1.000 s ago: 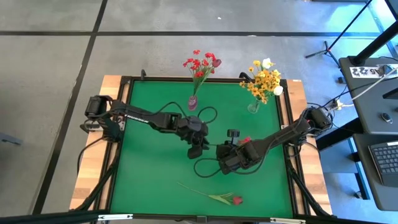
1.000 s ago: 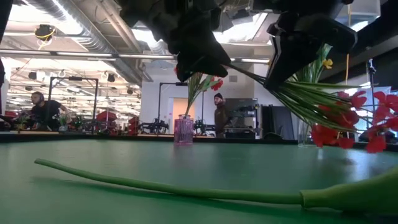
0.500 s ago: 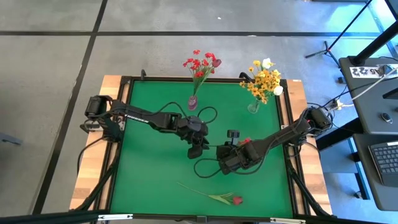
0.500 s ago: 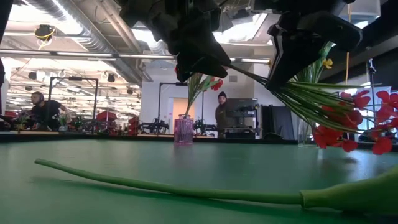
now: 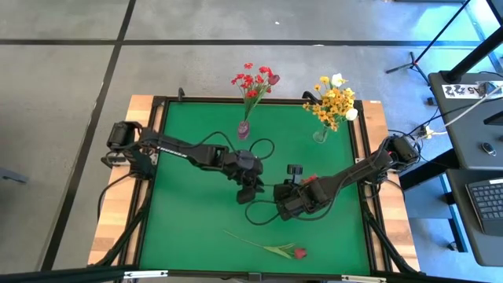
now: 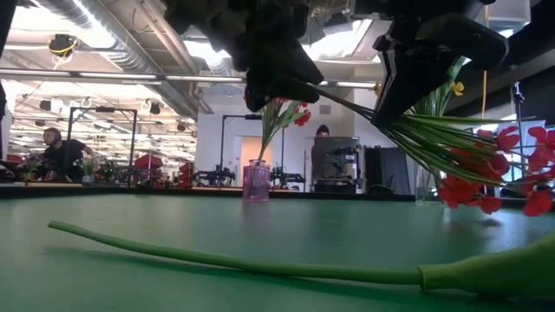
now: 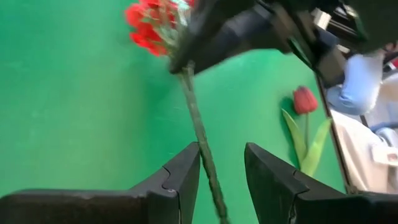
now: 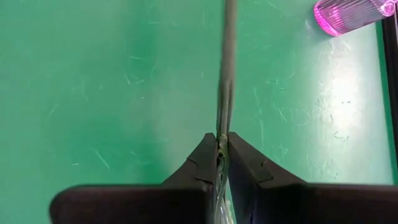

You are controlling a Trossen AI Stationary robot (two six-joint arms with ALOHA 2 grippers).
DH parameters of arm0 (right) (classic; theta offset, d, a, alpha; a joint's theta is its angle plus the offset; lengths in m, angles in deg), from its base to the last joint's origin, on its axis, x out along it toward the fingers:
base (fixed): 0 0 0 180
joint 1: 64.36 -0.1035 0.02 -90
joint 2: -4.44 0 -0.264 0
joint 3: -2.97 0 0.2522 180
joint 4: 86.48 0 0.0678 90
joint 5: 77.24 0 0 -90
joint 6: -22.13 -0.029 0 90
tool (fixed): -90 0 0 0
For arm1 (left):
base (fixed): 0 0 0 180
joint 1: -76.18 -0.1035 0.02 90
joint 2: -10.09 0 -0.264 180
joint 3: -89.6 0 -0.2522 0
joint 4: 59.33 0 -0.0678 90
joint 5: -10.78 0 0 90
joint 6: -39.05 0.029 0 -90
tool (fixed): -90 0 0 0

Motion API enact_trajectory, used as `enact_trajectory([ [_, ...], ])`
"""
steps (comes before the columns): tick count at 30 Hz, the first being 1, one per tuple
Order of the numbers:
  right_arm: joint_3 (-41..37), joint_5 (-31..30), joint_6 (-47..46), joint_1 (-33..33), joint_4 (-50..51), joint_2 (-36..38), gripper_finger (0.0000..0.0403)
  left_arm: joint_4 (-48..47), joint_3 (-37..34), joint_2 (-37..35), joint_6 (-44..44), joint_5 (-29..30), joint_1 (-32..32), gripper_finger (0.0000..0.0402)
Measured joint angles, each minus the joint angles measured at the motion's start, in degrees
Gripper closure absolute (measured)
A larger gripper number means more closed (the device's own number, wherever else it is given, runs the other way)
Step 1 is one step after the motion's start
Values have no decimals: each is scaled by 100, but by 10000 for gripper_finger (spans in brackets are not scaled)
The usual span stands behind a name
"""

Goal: Sort flowers into vase by color
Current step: Put the red flowers into the pink transparent vase

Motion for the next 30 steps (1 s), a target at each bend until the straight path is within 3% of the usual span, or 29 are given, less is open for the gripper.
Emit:
enact_trajectory([
  [23,0,146,-46,0,-2,2,382,292,-7,0,167,173,56,280],
  [30,0,137,-45,0,2,2,382,283,-7,0,165,566,-111,280],
])
